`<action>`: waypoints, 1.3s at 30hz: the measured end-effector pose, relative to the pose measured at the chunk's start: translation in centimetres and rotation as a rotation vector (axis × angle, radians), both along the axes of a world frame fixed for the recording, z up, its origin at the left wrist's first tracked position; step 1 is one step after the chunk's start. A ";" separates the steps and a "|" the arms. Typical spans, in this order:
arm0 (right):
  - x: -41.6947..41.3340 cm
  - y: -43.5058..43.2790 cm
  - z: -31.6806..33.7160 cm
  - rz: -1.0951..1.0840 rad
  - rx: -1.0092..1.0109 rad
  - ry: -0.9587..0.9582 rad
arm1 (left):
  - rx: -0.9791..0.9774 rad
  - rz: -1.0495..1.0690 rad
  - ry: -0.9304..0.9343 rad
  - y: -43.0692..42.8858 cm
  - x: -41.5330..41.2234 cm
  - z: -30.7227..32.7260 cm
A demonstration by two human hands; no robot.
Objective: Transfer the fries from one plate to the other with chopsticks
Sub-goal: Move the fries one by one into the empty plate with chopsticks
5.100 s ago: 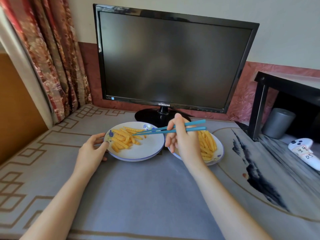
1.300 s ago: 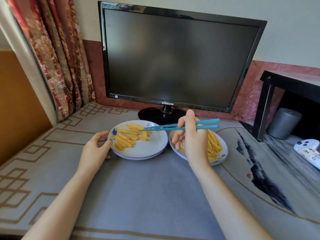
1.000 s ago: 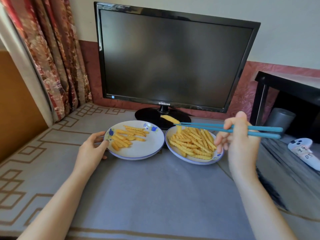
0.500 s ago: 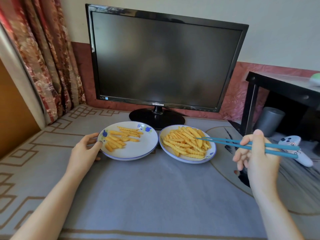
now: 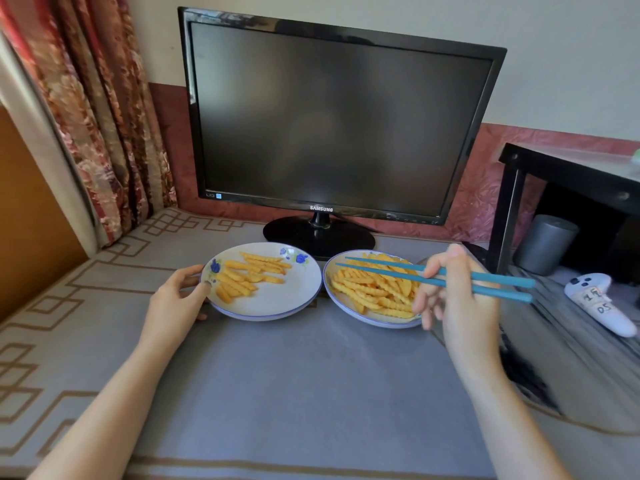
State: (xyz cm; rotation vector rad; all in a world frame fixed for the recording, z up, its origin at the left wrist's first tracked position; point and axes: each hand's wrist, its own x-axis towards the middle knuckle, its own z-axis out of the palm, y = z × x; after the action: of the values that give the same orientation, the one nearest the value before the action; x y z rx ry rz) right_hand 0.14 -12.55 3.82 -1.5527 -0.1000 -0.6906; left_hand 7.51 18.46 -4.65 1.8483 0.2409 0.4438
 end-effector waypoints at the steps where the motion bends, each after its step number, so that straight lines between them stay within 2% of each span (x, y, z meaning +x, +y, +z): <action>1: 0.3 0.8 -0.1 0.037 0.006 0.009 | 0.000 0.002 0.000 0.0 0.0 0.0; 8: 3.6 5.1 -0.2 0.225 -0.016 0.110 | 0.006 0.009 -0.004 -0.1 0.0 0.1; 16: 6.0 7.0 -0.9 0.267 -0.076 0.221 | 0.022 0.011 0.006 0.0 -0.2 0.1; 22: 5.7 6.7 -1.1 0.184 0.020 0.232 | 0.025 0.010 0.006 0.0 -0.2 0.2; 27: 4.9 5.5 -0.7 0.122 0.021 0.218 | 0.032 0.012 0.008 0.0 -0.1 0.2; 39: 0.9 -1.8 1.2 -0.098 0.081 0.025 | 0.019 0.002 -0.006 0.1 0.1 -0.1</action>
State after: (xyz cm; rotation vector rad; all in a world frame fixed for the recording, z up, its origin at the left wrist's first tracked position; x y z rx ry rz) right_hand 1.01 -14.31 4.98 -1.4958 0.0225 -0.7439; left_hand 7.65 18.52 -4.72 1.8656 0.2351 0.4541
